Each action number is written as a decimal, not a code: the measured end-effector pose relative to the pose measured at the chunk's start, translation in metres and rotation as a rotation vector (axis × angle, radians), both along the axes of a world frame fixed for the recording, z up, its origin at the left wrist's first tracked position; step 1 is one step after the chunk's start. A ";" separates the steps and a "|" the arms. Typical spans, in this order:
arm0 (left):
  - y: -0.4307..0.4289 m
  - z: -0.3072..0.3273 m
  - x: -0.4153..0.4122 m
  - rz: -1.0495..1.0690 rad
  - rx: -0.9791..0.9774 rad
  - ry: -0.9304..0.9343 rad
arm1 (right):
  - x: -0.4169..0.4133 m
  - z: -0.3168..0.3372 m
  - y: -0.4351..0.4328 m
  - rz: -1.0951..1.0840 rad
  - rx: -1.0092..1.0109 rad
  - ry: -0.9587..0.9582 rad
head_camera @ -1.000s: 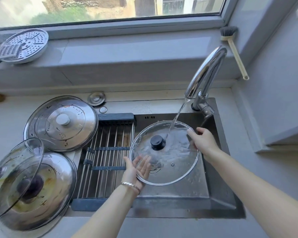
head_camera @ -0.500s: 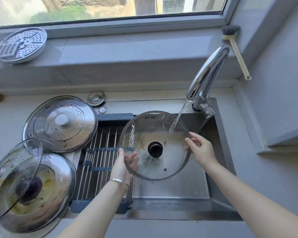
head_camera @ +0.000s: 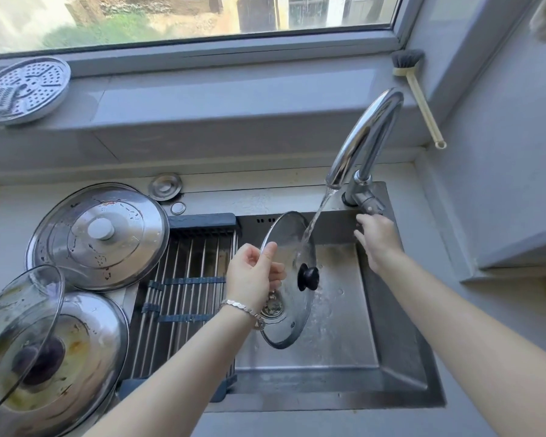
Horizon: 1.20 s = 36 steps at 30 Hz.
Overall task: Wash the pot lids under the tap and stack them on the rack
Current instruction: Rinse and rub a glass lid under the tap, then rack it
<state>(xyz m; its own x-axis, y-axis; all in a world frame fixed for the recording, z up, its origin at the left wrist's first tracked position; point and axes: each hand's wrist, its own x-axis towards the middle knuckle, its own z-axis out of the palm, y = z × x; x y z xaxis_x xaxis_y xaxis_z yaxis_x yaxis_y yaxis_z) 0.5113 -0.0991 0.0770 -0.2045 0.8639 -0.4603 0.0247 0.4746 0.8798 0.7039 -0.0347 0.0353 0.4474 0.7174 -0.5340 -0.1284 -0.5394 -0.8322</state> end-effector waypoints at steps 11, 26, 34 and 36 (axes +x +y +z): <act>-0.004 0.010 -0.008 0.058 0.020 -0.042 | -0.032 0.018 0.010 0.278 -0.115 -0.098; -0.031 0.035 -0.027 -0.193 -0.046 0.047 | -0.056 0.008 -0.092 0.661 0.033 -0.313; -0.066 0.007 -0.052 -0.288 -0.150 0.252 | -0.029 0.015 -0.102 0.695 -0.023 -0.423; -0.072 0.002 -0.056 -0.285 -0.175 0.253 | -0.030 0.021 -0.103 0.685 0.021 -0.429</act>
<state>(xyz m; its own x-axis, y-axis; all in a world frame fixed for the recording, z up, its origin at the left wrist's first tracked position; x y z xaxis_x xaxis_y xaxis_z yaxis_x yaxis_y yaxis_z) 0.4557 -0.1714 0.0786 -0.0936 0.8158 -0.5707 0.3820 0.5588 0.7361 0.6735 -0.1380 0.0566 0.0680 0.9147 -0.3984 0.5578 -0.3659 -0.7449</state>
